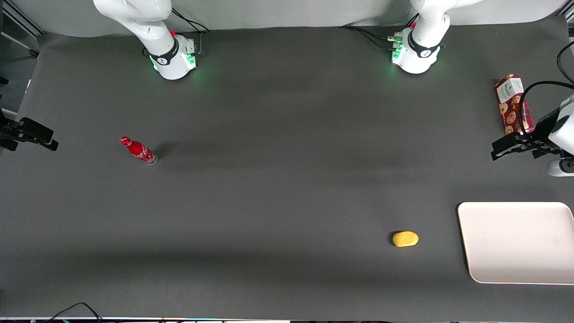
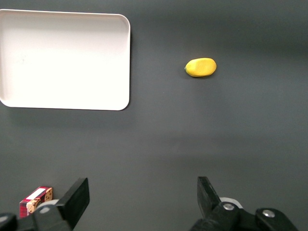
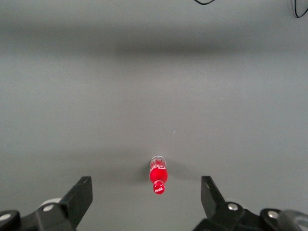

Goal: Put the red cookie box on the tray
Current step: 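Move the left gripper down to the upright red plaid cookie box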

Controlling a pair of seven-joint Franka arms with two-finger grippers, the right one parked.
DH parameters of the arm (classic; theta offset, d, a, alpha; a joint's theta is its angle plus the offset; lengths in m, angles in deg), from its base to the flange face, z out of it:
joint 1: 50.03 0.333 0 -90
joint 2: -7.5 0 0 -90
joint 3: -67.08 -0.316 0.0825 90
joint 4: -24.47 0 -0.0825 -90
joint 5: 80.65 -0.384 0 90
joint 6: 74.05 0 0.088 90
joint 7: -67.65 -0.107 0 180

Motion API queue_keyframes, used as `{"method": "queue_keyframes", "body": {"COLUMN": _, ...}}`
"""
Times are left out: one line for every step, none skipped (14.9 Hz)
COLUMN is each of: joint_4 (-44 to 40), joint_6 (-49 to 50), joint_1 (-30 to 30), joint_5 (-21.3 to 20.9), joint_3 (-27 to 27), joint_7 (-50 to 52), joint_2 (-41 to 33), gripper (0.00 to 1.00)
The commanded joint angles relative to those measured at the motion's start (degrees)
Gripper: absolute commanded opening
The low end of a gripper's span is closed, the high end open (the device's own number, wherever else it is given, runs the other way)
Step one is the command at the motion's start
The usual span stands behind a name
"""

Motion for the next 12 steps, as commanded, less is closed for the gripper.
{"method": "queue_keyframes", "body": {"joint_4": -1.6, "joint_6": 1.4, "joint_1": 0.1, "joint_5": 0.5, "joint_3": 0.4, "joint_7": -1.2, "joint_2": 0.7, "gripper": 1.0}}
{"method": "queue_keyframes", "body": {"joint_4": -1.6, "joint_6": 1.3, "joint_1": -0.1, "joint_5": 0.5, "joint_3": 0.4, "joint_7": -1.3, "joint_2": 0.7, "gripper": 1.0}}
{"method": "queue_keyframes", "body": {"joint_4": -1.2, "joint_6": 0.7, "joint_1": 0.0, "joint_5": 0.5, "joint_3": 0.4, "joint_7": -1.9, "joint_2": 1.4, "gripper": 1.0}}
{"method": "queue_keyframes", "body": {"joint_4": -0.9, "joint_6": 1.4, "joint_1": 0.0, "joint_5": -0.1, "joint_3": 0.4, "joint_7": -3.2, "joint_2": 1.5, "gripper": 1.0}}
{"method": "queue_keyframes", "body": {"joint_4": 0.1, "joint_6": 2.0, "joint_1": 0.7, "joint_5": -0.3, "joint_3": 0.1, "joint_7": -4.8, "joint_2": 1.7, "gripper": 1.0}}
{"method": "queue_keyframes", "body": {"joint_4": 2.9, "joint_6": 2.1, "joint_1": 2.0, "joint_5": -0.7, "joint_3": -0.6, "joint_7": -7.0, "joint_2": 1.4, "gripper": 1.0}}
{"method": "queue_keyframes", "body": {"joint_4": 5.8, "joint_6": 1.5, "joint_1": 3.9, "joint_5": -0.9, "joint_3": -2.3, "joint_7": -9.5, "joint_2": 1.2, "gripper": 1.0}}
{"method": "queue_keyframes", "body": {"joint_4": 8.3, "joint_6": 0.4, "joint_1": 4.7, "joint_5": -0.8, "joint_3": -4.6, "joint_7": -12.7, "joint_2": 1.1, "gripper": 1.0}}
{"method": "queue_keyframes", "body": {"joint_4": 10.7, "joint_6": -1.0, "joint_1": 5.2, "joint_5": -0.8, "joint_3": -7.3, "joint_7": -14.7, "joint_2": 0.8, "gripper": 1.0}}
{"method": "queue_keyframes", "body": {"joint_4": 13.0, "joint_6": -1.7, "joint_1": 5.3, "joint_5": -0.8, "joint_3": -9.7, "joint_7": -15.4, "joint_2": 0.2, "gripper": 1.0}}
{"method": "queue_keyframes", "body": {"joint_4": 15.3, "joint_6": -2.3, "joint_1": 5.5, "joint_5": -0.9, "joint_3": -12.3, "joint_7": -16.8, "joint_2": -0.3, "gripper": 1.0}}
{"method": "queue_keyframes", "body": {"joint_4": 17.3, "joint_6": -3.4, "joint_1": 6.4, "joint_5": -0.9, "joint_3": -14.4, "joint_7": -21.2, "joint_2": -0.7, "gripper": 1.0}}
